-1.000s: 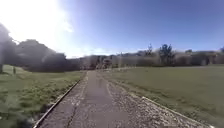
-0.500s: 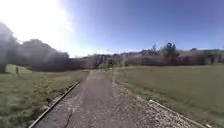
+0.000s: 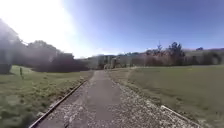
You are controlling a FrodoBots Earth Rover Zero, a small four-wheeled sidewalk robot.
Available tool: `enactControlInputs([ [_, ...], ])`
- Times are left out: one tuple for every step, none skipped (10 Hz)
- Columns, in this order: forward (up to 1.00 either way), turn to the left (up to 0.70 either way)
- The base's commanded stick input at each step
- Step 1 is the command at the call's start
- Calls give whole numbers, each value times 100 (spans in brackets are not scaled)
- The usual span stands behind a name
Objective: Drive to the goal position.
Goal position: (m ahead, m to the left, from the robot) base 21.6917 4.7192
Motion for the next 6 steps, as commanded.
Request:
enactControlInputs([
  [50,0],
  [50,0],
  [50,0],
  [50,0],
  [50,0],
  [50,27],
])
